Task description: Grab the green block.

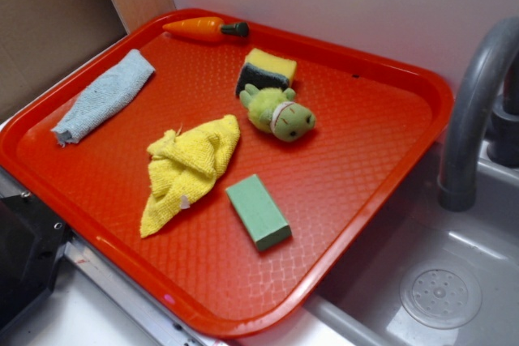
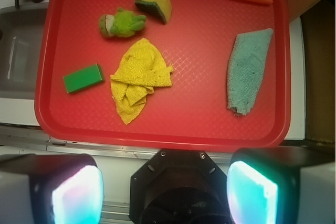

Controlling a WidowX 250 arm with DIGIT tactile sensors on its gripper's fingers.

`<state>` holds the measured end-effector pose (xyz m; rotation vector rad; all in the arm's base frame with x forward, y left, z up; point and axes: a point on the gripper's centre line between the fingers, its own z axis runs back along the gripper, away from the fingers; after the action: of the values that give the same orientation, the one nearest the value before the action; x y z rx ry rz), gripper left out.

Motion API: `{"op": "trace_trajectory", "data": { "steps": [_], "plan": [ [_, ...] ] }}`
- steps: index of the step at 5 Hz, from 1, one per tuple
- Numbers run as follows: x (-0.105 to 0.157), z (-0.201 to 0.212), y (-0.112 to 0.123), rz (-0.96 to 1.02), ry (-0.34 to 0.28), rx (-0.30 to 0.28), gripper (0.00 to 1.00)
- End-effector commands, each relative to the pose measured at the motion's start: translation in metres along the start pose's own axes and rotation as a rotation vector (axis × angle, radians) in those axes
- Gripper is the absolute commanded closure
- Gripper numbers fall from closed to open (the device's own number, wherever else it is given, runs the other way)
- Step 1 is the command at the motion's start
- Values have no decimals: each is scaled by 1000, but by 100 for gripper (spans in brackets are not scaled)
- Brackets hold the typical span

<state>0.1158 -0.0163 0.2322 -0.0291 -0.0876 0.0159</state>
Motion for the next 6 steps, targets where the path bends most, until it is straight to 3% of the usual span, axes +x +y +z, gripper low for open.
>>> {"op": "trace_trajectory", "data": {
  "steps": [1, 2, 3, 4, 5, 6],
  "plan": [
    [49, -27, -8, -489, -253, 49, 0],
    [67, -43, -31, -734, -337, 14, 0],
    [78, -68, -64, -957, -412, -124, 0],
    [73, -91, -88, -1209, -369, -165, 0],
    [65, -119, -106, -1457, -282, -220, 0],
    [59, -141, -109, -1692, -208, -245, 0]
  ]
}}
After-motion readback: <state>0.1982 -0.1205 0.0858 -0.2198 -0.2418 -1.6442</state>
